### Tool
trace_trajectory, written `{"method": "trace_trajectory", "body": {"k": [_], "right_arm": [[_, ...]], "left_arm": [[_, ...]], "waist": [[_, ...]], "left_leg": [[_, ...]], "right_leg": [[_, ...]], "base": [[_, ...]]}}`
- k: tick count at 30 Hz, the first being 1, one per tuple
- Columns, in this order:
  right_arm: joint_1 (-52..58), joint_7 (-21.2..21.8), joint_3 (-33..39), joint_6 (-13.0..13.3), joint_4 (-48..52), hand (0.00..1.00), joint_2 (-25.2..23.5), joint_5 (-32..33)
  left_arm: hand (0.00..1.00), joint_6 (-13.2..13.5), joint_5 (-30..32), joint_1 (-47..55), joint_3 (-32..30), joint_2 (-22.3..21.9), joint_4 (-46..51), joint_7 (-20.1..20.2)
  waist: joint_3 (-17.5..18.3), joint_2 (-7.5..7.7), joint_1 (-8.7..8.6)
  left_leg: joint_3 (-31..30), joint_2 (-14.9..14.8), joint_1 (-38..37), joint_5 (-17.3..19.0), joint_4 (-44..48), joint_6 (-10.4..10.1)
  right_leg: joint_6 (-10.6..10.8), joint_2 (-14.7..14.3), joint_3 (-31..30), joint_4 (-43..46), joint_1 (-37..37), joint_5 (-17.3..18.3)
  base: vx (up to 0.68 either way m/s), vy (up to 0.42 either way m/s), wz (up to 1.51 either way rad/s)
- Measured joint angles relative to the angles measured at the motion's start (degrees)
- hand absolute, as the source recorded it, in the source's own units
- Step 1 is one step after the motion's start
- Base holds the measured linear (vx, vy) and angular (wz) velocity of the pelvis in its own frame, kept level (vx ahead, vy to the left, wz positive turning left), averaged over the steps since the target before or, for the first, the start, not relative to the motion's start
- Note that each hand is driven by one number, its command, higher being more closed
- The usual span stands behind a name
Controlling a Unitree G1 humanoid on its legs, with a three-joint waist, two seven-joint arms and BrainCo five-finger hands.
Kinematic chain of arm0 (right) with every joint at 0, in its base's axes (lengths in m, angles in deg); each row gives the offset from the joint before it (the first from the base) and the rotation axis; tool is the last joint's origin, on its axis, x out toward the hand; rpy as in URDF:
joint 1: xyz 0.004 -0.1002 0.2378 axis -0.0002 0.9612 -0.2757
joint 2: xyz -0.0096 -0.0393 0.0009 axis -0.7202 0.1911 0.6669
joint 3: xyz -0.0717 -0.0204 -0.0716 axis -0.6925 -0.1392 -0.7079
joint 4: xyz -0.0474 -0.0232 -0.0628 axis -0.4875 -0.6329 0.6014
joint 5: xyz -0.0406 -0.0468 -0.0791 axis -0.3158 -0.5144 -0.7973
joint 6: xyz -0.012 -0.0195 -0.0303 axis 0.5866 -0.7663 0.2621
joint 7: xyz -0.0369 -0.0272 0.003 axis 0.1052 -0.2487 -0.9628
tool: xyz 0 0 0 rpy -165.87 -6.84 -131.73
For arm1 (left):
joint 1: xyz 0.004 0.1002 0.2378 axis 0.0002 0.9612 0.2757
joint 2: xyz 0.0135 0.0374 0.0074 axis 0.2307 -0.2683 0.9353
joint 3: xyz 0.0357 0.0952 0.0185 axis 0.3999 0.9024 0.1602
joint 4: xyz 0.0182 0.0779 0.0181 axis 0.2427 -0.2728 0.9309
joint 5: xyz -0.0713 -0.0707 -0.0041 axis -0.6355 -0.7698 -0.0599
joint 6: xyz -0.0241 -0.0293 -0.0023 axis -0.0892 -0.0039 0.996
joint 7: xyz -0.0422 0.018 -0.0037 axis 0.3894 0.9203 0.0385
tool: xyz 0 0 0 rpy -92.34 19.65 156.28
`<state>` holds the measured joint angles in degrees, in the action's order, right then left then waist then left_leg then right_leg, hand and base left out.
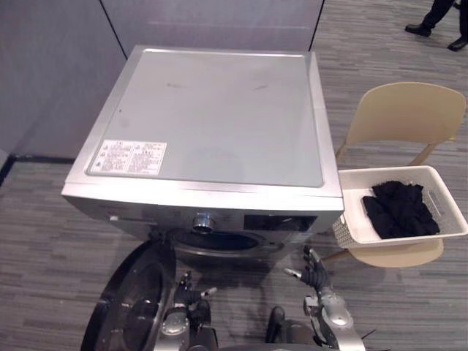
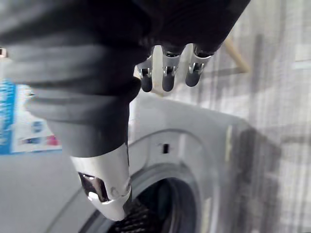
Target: Pick up the laundry basket with both hands and put the clothes into the washing machine.
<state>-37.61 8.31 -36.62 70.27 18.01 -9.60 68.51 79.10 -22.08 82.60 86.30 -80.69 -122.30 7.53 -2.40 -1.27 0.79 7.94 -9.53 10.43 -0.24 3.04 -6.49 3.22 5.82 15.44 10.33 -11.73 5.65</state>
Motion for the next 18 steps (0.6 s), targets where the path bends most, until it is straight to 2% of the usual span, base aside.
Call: {"method": "trace_trajectory", "body": {"k": [2, 8, 11, 13, 14, 15, 16, 17, 18], "right_arm": [[-0.23, -1.1, 1.73, -0.02, -2.82, 0.0, 0.0, 0.01], [-1.81, -1.4, 2.68, -0.02, -6.1, 0.0, 0.06, 0.47], [-2.92, -1.45, 4.14, -0.03, -6.88, 0.0, 0.09, 1.72], [-4.28, -2.05, 4.28, -0.01, -6.91, 0.0, 0.19, 2.19], [-5.2, -2.57, 4.3, -0.03, -6.89, 0.0, 0.44, 2.27], [-5.79, -2.69, 4.36, -0.04, -6.89, 0.0, 0.7, 2.27], [-5.91, -2.86, 4.4, -0.05, -6.97, 0.0, 0.99, 2.27], [-6.07, -3.39, 4.42, -0.17, -7.36, 0.0, 0.97, 2.27], [-6.08, -3.51, 4.44, -0.37, -7.38, 0.0, 1.01, 2.27]], "left_arm": [[0.0, 0.13, 0.03, 0.25, 0.01, 0.75, -1.48, 0.02], [0.0, 0.69, 0.54, 0.22, 0.03, 1.72, -4.0, 0.0], [0.0, 0.73, 1.86, 0.07, 0.07, 1.51, -6.28, -0.06], [0.0, 0.72, 2.39, -0.11, 0.08, 1.38, -7.04, -0.07], [0.0, 0.75, 2.6, -0.91, 0.15, 1.3, -7.35, -0.05], [0.0, 0.74, 2.75, -1.47, 0.18, 1.1, -7.57, -0.06], [0.0, 0.75, 3.23, -2.38, 0.46, 0.54, -7.82, -0.05], [0.0, 0.78, 4.03, -3.16, 0.81, 0.9, -7.84, -0.04], [0.0, 0.7, 4.34, -3.66, 0.91, 1.02, -7.85, -0.04]], "waist": [[0.02, 0.01, -0.12], [0.04, 0.0, -0.2], [-0.44, -0.21, -0.5], [-0.92, -0.23, -0.69], [-2.0, 0.05, -1.29], [-2.48, -0.52, -1.79], [-2.99, -1.26, -1.99], [-3.52, -1.76, -1.81], [-3.56, -1.01, -2.18]], "left_leg": [[0.2, 0.45, -3.1, -0.03, -1.15, 0.0], [5.26, 0.82, -7.61, -0.15, -3.27, 0.21], [11.98, 0.53, -10.33, 0.38, -3.47, 0.3], [18.18, 0.32, -11.76, 2.11, -2.64, 0.28], [22.68, 0.17, -12.57, 3.89, -1.83, -0.02], [24.78, -0.18, -13.0, 4.38, -1.67, -0.07], [28.39, -1.35, -13.05, 5.05, -1.29, -0.66], [33.07, -2.86, -13.63, 5.88, 0.04, -1.49], [35.05, -2.85, -14.21, 6.22, 1.04, -1.96]], "right_leg": [[0.45, -0.36, -0.5, -3.6, 3.82, -1.56], [0.88, -1.53, -5.95, -9.94, 6.87, -6.14], [0.77, -2.59, -13.1, -10.93, 5.21, -8.57], [0.78, -3.81, -19.55, -10.56, 2.67, -10.1], [-0.03, -4.11, -21.32, -11.08, 1.26, -9.89], [-0.97, -3.68, -18.69, -11.6, 1.11, -9.39], [-3.61, -2.96, -12.2, -11.53, 0.53, -8.02], [-6.12, -0.8, -1.42, -9.04, -1.94, -7.85], [-7.46, 0.55, 4.34, -7.91, -2.8, -7.18]], "base": [[0.04, 0.066, -0.1], [-0.03, 0.039, -0.47], [-0.09, 0.025, -1.15], [-0.09, 0.015, -1.92], [-0.1, 0.0, -1.82], [-0.1, -0.018, -1.81], [-0.11, -0.048, -1.87], [-0.07, -0.051, -1.92], [0.03, -0.051, -1.93]]}}
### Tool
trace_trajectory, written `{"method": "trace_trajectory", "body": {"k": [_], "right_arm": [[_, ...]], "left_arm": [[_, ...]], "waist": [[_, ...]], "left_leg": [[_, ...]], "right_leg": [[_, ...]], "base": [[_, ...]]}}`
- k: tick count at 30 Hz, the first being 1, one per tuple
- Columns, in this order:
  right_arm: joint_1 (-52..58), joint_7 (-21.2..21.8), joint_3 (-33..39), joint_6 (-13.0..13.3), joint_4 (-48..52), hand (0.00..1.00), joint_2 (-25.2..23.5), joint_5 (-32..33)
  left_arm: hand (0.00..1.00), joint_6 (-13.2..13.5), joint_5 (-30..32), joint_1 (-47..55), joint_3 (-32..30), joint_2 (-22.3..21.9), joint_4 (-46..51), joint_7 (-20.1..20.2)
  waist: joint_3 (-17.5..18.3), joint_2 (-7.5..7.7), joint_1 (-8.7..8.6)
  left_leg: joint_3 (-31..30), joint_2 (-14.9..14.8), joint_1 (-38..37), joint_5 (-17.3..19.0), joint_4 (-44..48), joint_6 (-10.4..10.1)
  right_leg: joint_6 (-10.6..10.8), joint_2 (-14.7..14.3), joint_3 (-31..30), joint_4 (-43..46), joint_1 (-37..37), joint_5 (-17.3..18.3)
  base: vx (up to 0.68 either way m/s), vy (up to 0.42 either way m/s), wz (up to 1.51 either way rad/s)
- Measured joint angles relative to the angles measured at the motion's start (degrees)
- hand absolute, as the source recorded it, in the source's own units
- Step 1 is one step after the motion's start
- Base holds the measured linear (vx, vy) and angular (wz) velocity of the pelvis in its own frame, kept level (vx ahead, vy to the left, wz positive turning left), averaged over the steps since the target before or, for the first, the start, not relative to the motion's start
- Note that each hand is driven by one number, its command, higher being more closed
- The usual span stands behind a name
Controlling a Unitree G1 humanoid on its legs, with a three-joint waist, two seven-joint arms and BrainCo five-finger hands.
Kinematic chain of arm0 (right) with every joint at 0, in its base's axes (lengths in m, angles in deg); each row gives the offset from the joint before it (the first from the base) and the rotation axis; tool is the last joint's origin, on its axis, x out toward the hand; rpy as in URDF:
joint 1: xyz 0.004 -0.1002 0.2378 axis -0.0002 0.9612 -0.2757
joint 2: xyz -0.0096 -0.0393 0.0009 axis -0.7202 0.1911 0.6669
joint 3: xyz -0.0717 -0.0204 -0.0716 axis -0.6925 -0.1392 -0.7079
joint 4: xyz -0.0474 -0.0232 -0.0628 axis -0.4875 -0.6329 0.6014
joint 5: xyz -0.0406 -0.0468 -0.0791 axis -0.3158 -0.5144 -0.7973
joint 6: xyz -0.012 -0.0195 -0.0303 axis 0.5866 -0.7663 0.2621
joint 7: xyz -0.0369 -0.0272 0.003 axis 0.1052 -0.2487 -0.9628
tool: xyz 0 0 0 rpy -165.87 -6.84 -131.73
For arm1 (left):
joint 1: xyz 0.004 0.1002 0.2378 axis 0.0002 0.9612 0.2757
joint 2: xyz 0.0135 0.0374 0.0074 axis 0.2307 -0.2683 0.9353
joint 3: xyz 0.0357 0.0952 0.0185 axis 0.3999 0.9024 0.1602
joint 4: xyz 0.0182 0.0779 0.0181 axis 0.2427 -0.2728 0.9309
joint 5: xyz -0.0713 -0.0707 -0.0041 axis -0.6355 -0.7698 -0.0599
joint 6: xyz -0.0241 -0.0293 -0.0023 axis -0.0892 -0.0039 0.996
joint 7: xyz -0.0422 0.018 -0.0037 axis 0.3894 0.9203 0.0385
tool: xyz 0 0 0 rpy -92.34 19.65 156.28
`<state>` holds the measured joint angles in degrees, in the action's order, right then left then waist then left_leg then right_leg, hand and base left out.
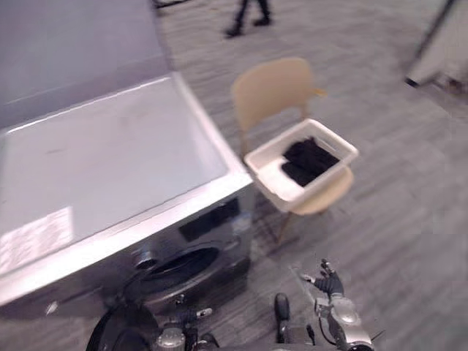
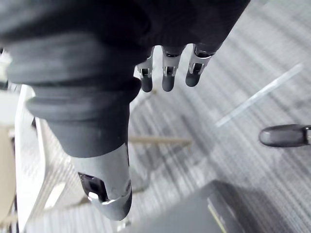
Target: Pick up the laundry basket with both hands and put the clothes into the washing machine.
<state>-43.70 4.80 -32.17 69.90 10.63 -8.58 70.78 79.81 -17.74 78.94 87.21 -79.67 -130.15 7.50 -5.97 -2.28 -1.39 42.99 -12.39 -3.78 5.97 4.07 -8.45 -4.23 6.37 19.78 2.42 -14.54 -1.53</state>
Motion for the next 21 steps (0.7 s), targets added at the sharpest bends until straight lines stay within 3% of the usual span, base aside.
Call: {"method": "trace_trajectory", "body": {"k": [1, 2, 4, 5, 6, 7, 8, 9, 10, 11, 12, 14, 16, 18, 20, 21], "right_arm": [[0.21, -0.08, -0.02, -0.23, -0.17, 0.0, 0.23, 0.01], [-0.22, -0.16, 0.0, -0.27, -1.01, 0.0, 0.31, 0.08], [-0.59, -0.14, 0.01, -0.35, -2.34, 0.0, 0.54, 0.34], [-0.82, -0.16, 0.02, -0.7, -3.03, 0.0, 0.86, 0.64], [-0.72, -0.16, 0.02, -0.72, -3.17, 0.0, 1.13, 0.9], [-0.68, -0.14, -0.07, -0.73, -3.43, 0.0, 1.28, 1.24], [-0.47, -0.1, -0.19, -0.7, -3.56, 0.0, 1.23, 1.55], [-0.46, -0.1, -0.27, -0.68, -3.71, 0.0, 1.24, 1.8], [-1.07, -0.11, -0.73, -0.55, -4.59, 0.0, 0.99, 2.28], [-1.82, -0.19, -1.02, -0.59, -5.47, 0.0, 1.81, 2.32], [-2.19, -0.18, -1.3, -0.6, -6.06, 0.0, 2.08, 2.32], [-1.75, -0.17, -1.25, -0.74, -7.39, 0.0, 1.77, 2.33], [-1.74, -0.18, -1.13, -0.71, -7.35, 0.0, 1.12, 2.76], [-1.8, -0.18, -1.0, -0.68, -7.36, 0.0, 0.99, 4.38], [-2.25, -0.24, -1.17, -0.58, -7.41, 0.0, 0.96, 5.02], [-2.82, -0.25, -1.33, -0.53, -7.54, 0.0, 0.66, 5.04]], "left_arm": [[0.0, -0.03, 0.2, -0.43, 0.39, -0.01, 0.01, 0.0], [0.0, -0.05, 0.19, -1.16, 0.47, 0.08, 0.01, 0.04], [0.0, -0.19, 0.18, -2.39, 1.22, 0.36, 0.02, 0.04], [0.0, -0.56, 0.19, -3.31, 1.54, 0.55, -0.05, 0.05], [0.0, -0.61, 0.18, -3.9, 1.62, 0.31, 0.03, 0.09], [0.0, -0.54, 0.18, -5.03, 1.74, 0.1, 0.18, 0.08], [0.0, -0.48, 0.17, -5.91, 1.68, -0.05, 0.39, 0.1], [0.0, -0.39, 0.16, -5.83, 1.59, -0.13, 0.56, 0.09], [0.0, -0.3, 0.15, -5.67, 1.5, -0.32, 0.59, 0.06], [0.0, -0.19, 0.14, -5.61, 1.95, -1.64, 0.8, 0.16], [0.0, -0.13, 0.14, -5.48, 2.04, -2.07, 0.93, 0.15], [0.0, 0.05, 0.01, -3.43, 3.79, -2.48, 1.95, 0.08], [0.0, 0.13, -0.27, -2.24, 3.77, -2.47, 2.79, 0.02], [0.0, 0.17, -0.63, -2.31, 3.67, -2.39, 3.42, 0.02], [0.0, 0.38, -1.54, -1.88, 3.22, -2.15, 3.54, 0.08], [0.0, 0.4, -2.18, -1.69, 1.79, -2.11, 3.39, 0.23]], "waist": [[-0.19, -0.39, -0.11], [-0.05, -0.95, 0.06], [-0.08, -0.97, 0.07], [-0.45, -1.71, 0.26], [-0.48, -2.09, -0.04], [-0.57, -2.36, -0.68], [-0.64, -2.33, -0.77], [-0.75, -2.47, -0.61], [-1.38, -3.09, -0.16], [-2.64, -3.69, 0.69], [-3.28, -3.67, 0.96], [-4.73, -2.95, 2.61], [-5.22, -2.32, 2.88], [-5.33, -2.25, 4.15], [-4.77, -2.27, 6.09], [-4.56, -1.85, 6.8]], "left_leg": [[2.01, -0.74, -0.61, 0.63, 0.63, -0.92], [6.4, -1.71, -1.79, 0.07, 1.17, -1.0], [8.63, -2.14, -4.13, 0.38, 1.23, -1.49], [9.95, -2.95, -6.41, 0.84, 1.23, -2.16], [10.41, -3.53, -7.21, 0.78, 1.61, -2.18], [10.42, -6.08, -7.64, 1.24, 6.45, -2.74], [9.16, -11.34, -6.58, 1.74, 18.39, -1.44], [7.6, -13.7, -5.65, 1.3, 24.02, 1.97], [-0.51, -16.95, -1.83, 2.89, 35.9, 7.77], [-14.71, -14.08, 5.43, 6.65, 45.29, 6.67], [-19.64, -11.78, 8.18, 7.54, 47.33, 5.47], [-32.08, -2.46, 17.56, 8.73, 46.66, 4.3], [-33.58, 0.81, 21.89, 8.71, 40.44, 4.31], [-33.2, 4.37, 23.98, 7.84, 25.09, 3.87], [-33.37, 6.81, 22.38, 0.96, 18.5, 7.73], [-33.02, 8.59, 21.9, 3.27, 20.23, 11.44]], "right_leg": [[-2.52, 1.5, 8.83, 1.61, -0.4, 0.88], [-3.48, 3.06, 18.13, 4.24, -0.71, 1.47], [-3.36, 5.23, 26.04, 8.52, -1.0, 0.33], [-0.18, 4.25, 24.5, 10.55, -1.46, -0.02], [0.12, 2.98, 23.25, 10.86, -1.61, 0.67], [0.01, 1.39, 20.99, 11.63, -1.76, 1.93], [-0.56, -1.06, 18.16, 11.13, -0.89, 2.99], [-0.96, -2.26, 16.83, 10.64, -0.24, 3.71], [-1.56, -4.22, 13.93, 9.02, 1.57, 4.34], [-1.66, -5.6, 10.56, 8.63, 3.15, 5.11], [-1.57, -5.86, 9.43, 8.43, 3.99, 5.27], [-0.74, -6.24, 5.87, 6.58, 8.01, 5.71], [0.24, -6.1, 4.99, 4.98, 10.06, 5.72], [2.26, -5.77, 4.4, 2.85, 12.57, 6.07], [4.93, -5.09, 2.68, 2.1, 14.68, 7.62], [7.41, -3.3, 2.04, 4.68, 15.09, 10.37]], "base": [[0.13, -0.066, -1.99], [0.14, -0.086, -2.0], [0.17, -0.182, -1.98], [0.18, -0.232, -1.76], [0.23, -0.254, -1.48], [0.26, -0.216, -1.25], [0.27, -0.185, -1.27], [0.25, -0.124, -1.4], [0.2, -0.045, -1.49], [0.25, -0.005, -1.43], [0.19, 0.047, -1.2], [0.29, 0.063, -0.91], [0.25, 0.069, -0.47], [0.33, 0.141, -0.23], [0.41, 0.192, -0.28], [0.45, 0.189, -0.12]]}}
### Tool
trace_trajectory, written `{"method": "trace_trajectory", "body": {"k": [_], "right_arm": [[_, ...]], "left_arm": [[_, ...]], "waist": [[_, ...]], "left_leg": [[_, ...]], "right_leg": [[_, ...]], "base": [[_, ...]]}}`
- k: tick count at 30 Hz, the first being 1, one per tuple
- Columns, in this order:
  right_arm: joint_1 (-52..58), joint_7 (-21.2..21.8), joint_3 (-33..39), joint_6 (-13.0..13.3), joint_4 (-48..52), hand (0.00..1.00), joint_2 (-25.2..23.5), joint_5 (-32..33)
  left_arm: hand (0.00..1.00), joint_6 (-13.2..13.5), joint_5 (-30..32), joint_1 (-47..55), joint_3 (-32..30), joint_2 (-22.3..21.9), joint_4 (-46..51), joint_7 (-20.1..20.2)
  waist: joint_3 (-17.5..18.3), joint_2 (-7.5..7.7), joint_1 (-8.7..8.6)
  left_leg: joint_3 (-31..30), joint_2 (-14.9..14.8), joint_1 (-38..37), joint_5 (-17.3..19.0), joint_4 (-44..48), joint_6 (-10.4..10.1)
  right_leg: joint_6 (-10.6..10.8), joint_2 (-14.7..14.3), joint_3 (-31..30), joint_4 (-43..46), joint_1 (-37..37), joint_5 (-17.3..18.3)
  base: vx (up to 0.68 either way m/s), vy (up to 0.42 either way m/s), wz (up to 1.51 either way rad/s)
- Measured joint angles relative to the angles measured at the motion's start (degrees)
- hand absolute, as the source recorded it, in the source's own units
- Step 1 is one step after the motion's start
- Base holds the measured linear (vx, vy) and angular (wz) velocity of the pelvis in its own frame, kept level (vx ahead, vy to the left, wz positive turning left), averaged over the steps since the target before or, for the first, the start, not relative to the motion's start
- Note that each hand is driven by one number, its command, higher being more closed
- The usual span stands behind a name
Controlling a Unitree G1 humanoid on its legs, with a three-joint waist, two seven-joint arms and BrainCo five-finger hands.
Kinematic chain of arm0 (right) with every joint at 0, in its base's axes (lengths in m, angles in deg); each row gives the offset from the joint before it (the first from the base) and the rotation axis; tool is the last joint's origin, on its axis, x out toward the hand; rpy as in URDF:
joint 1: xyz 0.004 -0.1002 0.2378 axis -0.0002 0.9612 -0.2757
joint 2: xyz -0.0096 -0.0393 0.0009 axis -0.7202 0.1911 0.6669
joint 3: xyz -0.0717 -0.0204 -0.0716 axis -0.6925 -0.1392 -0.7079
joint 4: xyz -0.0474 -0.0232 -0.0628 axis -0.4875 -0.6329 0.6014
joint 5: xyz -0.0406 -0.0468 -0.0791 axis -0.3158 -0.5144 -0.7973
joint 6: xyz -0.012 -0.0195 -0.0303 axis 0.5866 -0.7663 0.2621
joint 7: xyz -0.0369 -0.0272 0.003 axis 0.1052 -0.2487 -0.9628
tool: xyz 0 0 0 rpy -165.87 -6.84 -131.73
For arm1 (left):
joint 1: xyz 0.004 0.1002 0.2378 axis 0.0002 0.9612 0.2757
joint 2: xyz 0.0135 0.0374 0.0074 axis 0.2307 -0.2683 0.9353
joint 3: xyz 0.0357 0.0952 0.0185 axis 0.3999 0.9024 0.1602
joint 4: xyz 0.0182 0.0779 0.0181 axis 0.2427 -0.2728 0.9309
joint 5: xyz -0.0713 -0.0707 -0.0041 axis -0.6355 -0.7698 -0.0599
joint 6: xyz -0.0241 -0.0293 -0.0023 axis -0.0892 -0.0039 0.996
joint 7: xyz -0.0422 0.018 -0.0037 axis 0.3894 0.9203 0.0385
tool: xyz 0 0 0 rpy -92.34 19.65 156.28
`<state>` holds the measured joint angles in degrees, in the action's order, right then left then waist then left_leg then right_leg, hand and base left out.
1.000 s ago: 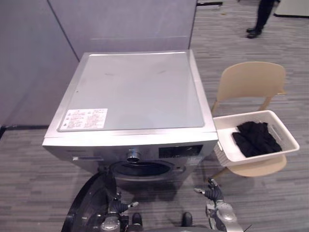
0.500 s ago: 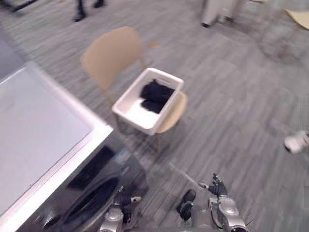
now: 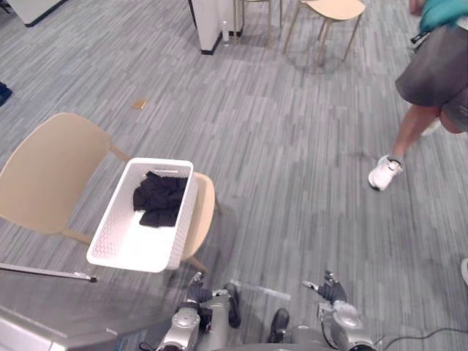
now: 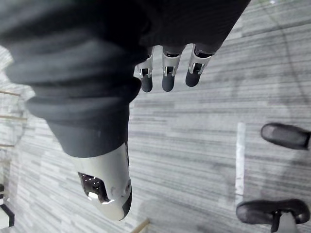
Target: Pick up the laundry basket with both hands and put the clothes into the washing machine.
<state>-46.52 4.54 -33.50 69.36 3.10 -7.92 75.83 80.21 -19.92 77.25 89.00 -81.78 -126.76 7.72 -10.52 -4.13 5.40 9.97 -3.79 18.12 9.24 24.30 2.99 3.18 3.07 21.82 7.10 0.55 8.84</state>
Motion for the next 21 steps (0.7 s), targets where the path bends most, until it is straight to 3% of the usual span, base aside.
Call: {"method": "trace_trajectory", "body": {"k": [2, 3, 5, 6, 8, 9, 11, 12, 13, 15, 16, 17, 19, 21], "right_arm": [[-0.76, 0.24, 0.07, -0.07, -2.18, 0.0, -0.23, -0.29], [-1.35, 0.33, 0.12, -0.14, -2.45, 0.0, -0.23, -0.39], [-1.53, 0.53, 0.15, -0.25, -2.51, 0.0, -0.8, -0.61], [-1.61, 0.58, 0.15, -0.29, -2.52, 0.0, -0.82, -0.62], [-2.23, 0.58, 0.21, -0.27, -2.19, 0.0, -0.68, -0.62], [-2.58, 0.59, 0.13, -0.22, -2.02, 0.0, -0.67, -0.61], [-3.19, 1.28, 0.01, -0.12, -0.82, 0.0, 0.27, -0.57], [-3.03, 1.33, 0.05, -0.11, -0.21, 0.0, 0.64, -0.53], [-2.57, 1.28, 0.09, -0.04, 0.92, 0.0, 1.29, -0.28], [-1.49, 0.46, -0.21, 0.0, 1.04, 0.0, 1.38, -0.07], [-2.09, 0.09, -1.17, -0.34, 0.67, 0.0, 2.17, -0.13], [-2.77, 0.07, -1.5, -0.13, 1.81, 0.0, 2.56, -0.13], [-2.91, 0.1, -1.38, 0.05, 3.3, 0.0, 2.89, -0.19], [-3.77, -0.11, -1.12, 0.28, 4.72, 0.0, 3.17, -0.19]], "left_arm": [[0.0, 0.09, -0.73, -0.06, -0.62, 0.14, -0.25, 0.17], [0.0, -0.03, -1.01, -0.04, -0.53, 0.28, -0.37, 0.19], [0.0, -0.4, -1.06, 0.92, 0.41, 1.78, -0.85, 0.64], [0.0, -0.46, -1.07, 1.05, 0.74, 2.01, -0.86, 0.79], [0.0, -0.63, -1.98, 1.54, 0.71, 1.9, -0.63, 0.79], [0.0, -0.69, -2.24, 1.4, 0.69, 1.94, -0.61, 0.77], [0.0, -1.13, -2.81, 0.47, 0.71, 1.48, -0.8, 0.8], [0.0, -1.12, -2.85, -0.01, 0.69, 1.18, -0.78, 0.75], [0.0, -1.12, -2.88, -1.33, 0.72, 0.85, -0.83, 0.71], [0.0, -0.98, -3.04, -1.86, 0.78, 0.81, -0.77, 0.73], [0.0, -0.78, -3.22, -2.36, 0.46, -0.74, -1.44, 0.4], [0.0, 0.05, -3.21, -1.96, 0.12, -1.85, -0.76, 0.22], [0.0, 0.55, -3.31, -2.13, -0.08, -2.15, -0.49, -0.33], [0.0, 0.55, -3.34, -2.23, 0.11, -1.44, -0.23, -0.46]], "waist": [[-0.32, 1.41, 0.27], [-0.28, 1.54, 0.16], [-0.45, 2.86, -0.85], [-0.46, 3.03, -1.36], [-0.28, 2.85, -1.37], [-0.25, 2.83, -1.36], [-0.2, 0.8, -1.53], [-0.08, 0.49, -1.57], [-0.21, 0.37, -2.13], [0.18, 1.89, -2.91], [-0.21, -0.27, -2.35], [0.58, -1.33, -2.15], [0.47, -1.2, -2.33], [-0.1, -0.11, -1.79]], "left_leg": [[0.81, 1.61, -2.94, 3.32, -0.15, 0.31], [0.81, 2.44, -4.25, 3.99, -0.28, 0.96], [-0.72, 5.99, -10.69, 6.01, -0.92, 3.12], [-1.58, 6.41, -12.1, 6.51, -1.0, 3.56], [-6.08, 6.75, -17.32, 6.58, -3.35, 3.7], [-7.67, 6.7, -18.49, 6.57, -4.44, 3.68], [-14.26, 4.13, -21.04, 6.53, -7.05, 3.45], [-16.37, 3.69, -20.9, 6.35, -6.94, 2.8], [-21.31, 3.51, -20.63, 6.42, -6.01, 1.77], [-26.73, 3.97, -21.13, 9.93, -2.76, -5.35], [-29.52, 1.78, -20.48, 12.99, 0.9, -9.84], [-30.21, -0.55, -17.64, 10.84, 2.62, -13.41], [-28.45, -2.73, -15.56, 9.05, 2.27, -14.2], [-18.41, -5.49, -12.93, 9.18, 0.68, -13.82]], "right_leg": [[3.31, 4.1, -0.52, 11.99, -2.28, 3.79], [3.91, 6.11, -1.14, 18.14, -3.93, 4.29], [2.78, 13.73, -2.34, 41.97, -9.7, 0.99], [2.64, 14.64, -2.38, 46.04, -10.4, 1.56], [0.01, 14.85, -0.73, 50.56, -12.91, 5.11], [-0.53, 13.91, -0.13, 49.21, -13.73, 5.94], [-1.35, 4.8, -6.84, 33.86, -17.87, 7.95], [-0.72, 2.29, -10.98, 30.35, -19.77, 7.56], [1.85, -0.92, -18.56, 22.8, -22.3, 4.47], [1.82, 0.42, -23.51, 2.76, -19.21, -11.63], [1.48, -0.15, -20.23, 1.93, -17.68, -17.17], [0.33, 0.23, -15.19, 1.8, -16.56, -14.85], [-1.25, 1.22, -8.66, 0.4, -13.37, -13.52], [-1.5, 2.6, -3.58, -2.14, -8.8, -13.35]], "base": [[0.43, 0.17, 0.06], [0.48, 0.201, 0.24], [0.54, 0.184, 0.53], [0.51, 0.073, 0.75], [0.56, -0.009, 0.72], [0.59, -0.092, 0.65], [0.47, -0.14, 0.86], [0.46, -0.215, 1.3], [0.57, -0.319, 1.73], [0.5, -0.359, 1.89], [0.45, -0.371, 1.7], [0.42, -0.357, 1.6], [0.33, -0.304, 1.9], [0.21, -0.216, 1.99]]}}
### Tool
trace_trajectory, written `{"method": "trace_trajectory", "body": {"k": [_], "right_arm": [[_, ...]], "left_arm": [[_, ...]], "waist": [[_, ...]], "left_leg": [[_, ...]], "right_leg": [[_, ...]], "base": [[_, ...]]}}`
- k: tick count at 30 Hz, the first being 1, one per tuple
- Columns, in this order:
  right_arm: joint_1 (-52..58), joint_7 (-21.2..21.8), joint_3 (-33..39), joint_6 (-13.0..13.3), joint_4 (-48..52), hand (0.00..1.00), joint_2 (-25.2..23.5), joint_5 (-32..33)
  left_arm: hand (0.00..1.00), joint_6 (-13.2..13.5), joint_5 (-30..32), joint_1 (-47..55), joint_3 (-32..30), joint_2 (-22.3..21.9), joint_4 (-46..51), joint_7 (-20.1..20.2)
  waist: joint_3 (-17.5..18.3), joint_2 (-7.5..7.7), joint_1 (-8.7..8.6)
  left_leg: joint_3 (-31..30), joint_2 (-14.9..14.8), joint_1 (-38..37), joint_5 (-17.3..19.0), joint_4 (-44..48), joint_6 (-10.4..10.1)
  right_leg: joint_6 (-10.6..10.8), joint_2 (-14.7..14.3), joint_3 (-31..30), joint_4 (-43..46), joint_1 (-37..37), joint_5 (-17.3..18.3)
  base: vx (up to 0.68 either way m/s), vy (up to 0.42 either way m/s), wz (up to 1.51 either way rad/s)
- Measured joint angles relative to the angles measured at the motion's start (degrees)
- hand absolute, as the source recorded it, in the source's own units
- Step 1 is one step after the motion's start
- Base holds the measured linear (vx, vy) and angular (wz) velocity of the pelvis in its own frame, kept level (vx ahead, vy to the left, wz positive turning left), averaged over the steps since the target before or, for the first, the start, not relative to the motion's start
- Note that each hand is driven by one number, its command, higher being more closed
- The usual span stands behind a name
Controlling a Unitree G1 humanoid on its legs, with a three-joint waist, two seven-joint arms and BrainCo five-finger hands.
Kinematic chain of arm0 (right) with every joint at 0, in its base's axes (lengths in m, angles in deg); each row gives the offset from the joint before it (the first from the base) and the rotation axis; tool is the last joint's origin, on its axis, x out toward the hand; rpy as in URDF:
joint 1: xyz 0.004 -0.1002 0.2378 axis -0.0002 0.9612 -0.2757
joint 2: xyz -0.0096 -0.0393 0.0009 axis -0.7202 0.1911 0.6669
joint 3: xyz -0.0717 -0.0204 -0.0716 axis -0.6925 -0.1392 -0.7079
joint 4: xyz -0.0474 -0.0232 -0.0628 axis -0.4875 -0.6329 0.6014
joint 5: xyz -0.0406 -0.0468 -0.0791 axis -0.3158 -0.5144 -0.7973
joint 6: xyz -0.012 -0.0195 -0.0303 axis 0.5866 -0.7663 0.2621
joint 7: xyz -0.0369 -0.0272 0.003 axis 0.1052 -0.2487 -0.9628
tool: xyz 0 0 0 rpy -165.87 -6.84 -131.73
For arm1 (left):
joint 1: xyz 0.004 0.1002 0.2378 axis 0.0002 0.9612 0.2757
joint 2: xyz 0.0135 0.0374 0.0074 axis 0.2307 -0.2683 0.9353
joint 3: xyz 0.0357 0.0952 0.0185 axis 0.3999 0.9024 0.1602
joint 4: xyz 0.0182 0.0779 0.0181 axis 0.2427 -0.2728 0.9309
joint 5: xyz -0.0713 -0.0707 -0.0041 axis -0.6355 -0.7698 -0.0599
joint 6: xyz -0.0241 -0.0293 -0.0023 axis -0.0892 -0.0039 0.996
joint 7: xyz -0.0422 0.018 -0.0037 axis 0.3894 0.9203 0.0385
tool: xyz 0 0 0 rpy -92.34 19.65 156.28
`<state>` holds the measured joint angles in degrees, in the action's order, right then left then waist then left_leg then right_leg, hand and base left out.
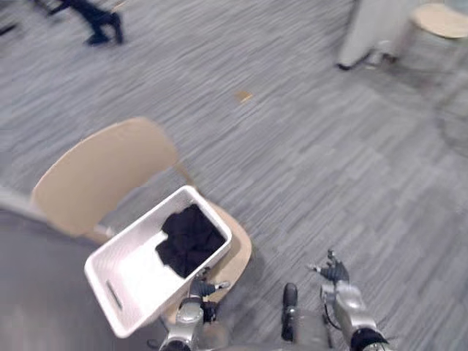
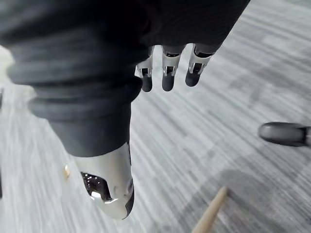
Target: Pick up the laundry basket with both hands and put the clothes into the washing machine.
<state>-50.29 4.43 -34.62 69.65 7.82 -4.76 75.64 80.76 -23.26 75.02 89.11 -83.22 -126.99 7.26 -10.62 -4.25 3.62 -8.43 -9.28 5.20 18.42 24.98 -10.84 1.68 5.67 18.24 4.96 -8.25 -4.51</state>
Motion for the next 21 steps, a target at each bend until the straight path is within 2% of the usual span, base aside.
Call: {"method": "trace_trajectory", "body": {"k": [1, 2, 3, 4, 5, 6, 8, 10, 12, 13, 15, 16, 17, 18, 19, 20, 21], "right_arm": [[-0.18, -0.18, 0.0, 0.44, 0.84, 0.0, 0.17, 0.01], [-0.45, -0.74, -0.06, 0.97, 2.05, 0.0, 0.34, 0.0], [-0.62, -0.98, -0.15, 1.13, 3.38, 0.0, 0.44, -0.09], [-0.61, -0.98, -0.1, 1.26, 4.04, 0.0, 0.68, -0.26], [-0.62, -1.03, -0.05, 1.21, 4.36, 0.0, 0.72, -0.58], [-0.52, -1.07, -0.02, 1.2, 4.65, 0.0, 0.66, -0.8], [-0.25, -1.24, -0.37, 0.75, 5.49, 0.0, -1.85, -2.76], [1.35, -1.86, -0.8, 0.69, 8.67, 0.0, -2.9, -5.19], [1.24, -2.25, -1.18, 0.6, 11.59, 0.0, -2.7, -8.61], [1.2, -2.4, -2.81, 0.54, 15.18, 0.0, -2.17, -11.42], [1.03, -2.61, -5.23, 0.54, 19.29, 0.0, -1.13, -15.7], [0.94, -2.6, -7.09, 0.54, 23.14, 0.0, -1.01, -18.96], [1.05, -2.59, -8.53, 0.67, 25.38, 0.0, -1.01, -21.25], [0.96, -2.53, -9.28, 0.82, 26.42, 0.0, -0.77, -22.23], [0.23, -2.21, -10.11, 1.07, 27.27, 0.0, -0.06, -24.28], [-0.89, -2.16, -10.21, 1.08, 27.28, 0.0, 0.69, -26.04], [-1.55, -2.32, -10.33, 0.94, 27.33, 0.0, 1.21, -27.88]], "left_arm": [[0.0, 0.0, 0.01, 0.07, 0.17, 0.16, 0.07, -0.06], [0.0, 0.04, 0.01, 0.49, 1.06, 0.42, 0.37, -0.13], [0.0, 0.1, 0.02, 1.04, 2.04, 0.71, 1.29, -0.18], [0.0, 0.24, 0.03, 1.66, 2.41, 0.68, 1.35, -0.14], [0.0, 0.31, 0.05, 1.73, 2.4, 0.83, 1.35, -0.16], [0.0, 0.33, 0.08, 1.68, 2.42, 1.06, 1.35, -0.14], [0.0, 0.33, 0.2, 3.0, 2.49, 2.69, 1.29, -0.14], [0.0, 0.33, 0.21, 4.67, 2.47, 3.73, 1.22, -0.11], [0.0, 0.35, 0.2, 5.47, 2.42, 4.12, 1.17, -0.02], [0.0, 0.39, 0.19, 5.85, 2.37, 4.53, 1.1, -0.02], [0.0, 0.59, 0.21, 5.86, 2.44, 4.9, 0.82, -0.01], [0.0, 0.75, 0.21, 5.81, 2.47, 5.57, 0.78, -0.01], [0.0, 0.76, 0.22, 5.8, 2.43, 5.98, 0.69, -0.02], [0.0, 0.78, 0.23, 5.62, 2.37, 6.49, 0.68, -0.06], [0.0, 0.89, 0.25, 5.43, 2.3, 7.26, 0.71, -0.07], [0.0, 1.22, 0.26, 5.41, 2.3, 7.54, 0.71, -0.09], [0.0, 1.53, 0.31, 5.38, 2.31, 7.6, 0.71, -0.1]], "waist": [[-0.03, 0.42, 0.33], [0.03, 0.83, 0.3], [0.5, 0.46, 0.4], [0.93, -0.1, 0.3], [1.35, 0.05, 0.35], [1.34, 0.39, 0.34], [1.97, 2.33, 0.58], [2.57, 3.32, 0.55], [2.53, 3.46, 0.6], [2.47, 3.54, 0.54], [2.37, 3.75, 0.5], [1.89, 4.67, 0.4], [1.98, 5.0, 0.09], [2.15, 5.65, -0.06], [2.43, 6.89, -0.32], [2.47, 7.48, -0.29], [2.6, 7.9, -0.31]], "left_leg": [[5.77, -0.61, 0.77, -0.35, -1.19, 0.6], [12.7, -0.81, 1.39, -2.52, -3.18, 4.05], [19.31, -0.9, 1.98, -6.83, -5.04, 6.93], [23.14, -1.19, 2.37, -7.57, -5.88, 7.52], [26.01, -0.84, 2.55, -7.48, -7.47, 7.75], [26.27, -0.43, 3.01, -7.64, -7.93, 7.9], [24.15, 1.72, 3.85, -8.09, -8.51, 8.23], [22.57, 3.75, 3.81, -8.74, -9.34, 9.03], [22.46, 4.88, 3.77, -8.9, -9.35, 9.26], [22.54, 5.61, 3.51, -8.89, -9.3, 9.28], [22.11, 6.11, 2.13, -8.87, -10.29, 9.32], [20.55, 6.73, 0.18, -8.91, -11.81, 10.49], [18.78, 6.84, 0.08, -8.96, -12.46, 10.64], [17.84, 6.79, 0.12, -9.09, -12.57, 10.67], [16.15, 6.83, 0.28, -9.51, -12.67, 10.09], [14.61, 7.12, 0.71, -9.94, -12.37, 9.39], [13.72, 7.55, 1.43, -10.1, -11.97, 9.12]], "right_leg": [[0.01, 0.79, 2.36, -1.04, 1.76, 0.01], [0.46, 1.7, 5.6, -1.82, 3.45, 0.35], [1.4, 2.42, 8.56, -2.35, 4.78, 1.67], [2.17, 2.59, 10.1, -2.5, 5.33, 2.72], [2.5, 3.5, 12.48, -2.55, 5.53, 2.91], [2.64, 4.05, 13.75, -2.62, 5.71, 2.94], [3.77, 5.18, 16.59, -3.66, 7.02, 2.54], [4.24, 6.48, 17.97, -4.37, 8.34, 2.36], [5.78, 8.54, 17.97, -0.91, 7.7, 3.5], [6.33, 11.27, 17.5, 5.68, 5.61, 5.58], [4.49, 13.96, 14.33, 15.36, 2.34, 7.02], [1.99, 15.15, 7.61, 23.69, -0.98, 8.32], [2.37, 13.45, 0.59, 25.98, -3.18, 12.31], [2.76, 11.83, -2.9, 25.59, -3.46, 14.01], [2.94, 9.08, -7.64, 21.77, -3.3, 14.87], [3.17, 6.99, -9.91, 16.93, -2.69, 14.51], [3.2, 6.31, -10.95, 14.28, -2.59, 13.88]], "base": [[0.11, -0.115, 1.78], [0.1, -0.062, 1.68], [0.08, -0.002, 1.51], [0.07, 0.091, 1.31], [0.05, 0.111, 1.06], [0.03, 0.189, 1.11], [0.02, 0.146, 0.8], [0.06, 0.138, 0.58], [0.04, 0.156, 0.38], [0.01, 0.148, 0.22], [0.0, 0.116, 0.2], [-0.02, 0.008, 0.39], [-0.03, -0.02, 0.54], [-0.02, -0.13, 0.77], [0.01, -0.18, 0.82], [0.02, -0.19, 0.83], [0.04, -0.2, 0.84]]}}
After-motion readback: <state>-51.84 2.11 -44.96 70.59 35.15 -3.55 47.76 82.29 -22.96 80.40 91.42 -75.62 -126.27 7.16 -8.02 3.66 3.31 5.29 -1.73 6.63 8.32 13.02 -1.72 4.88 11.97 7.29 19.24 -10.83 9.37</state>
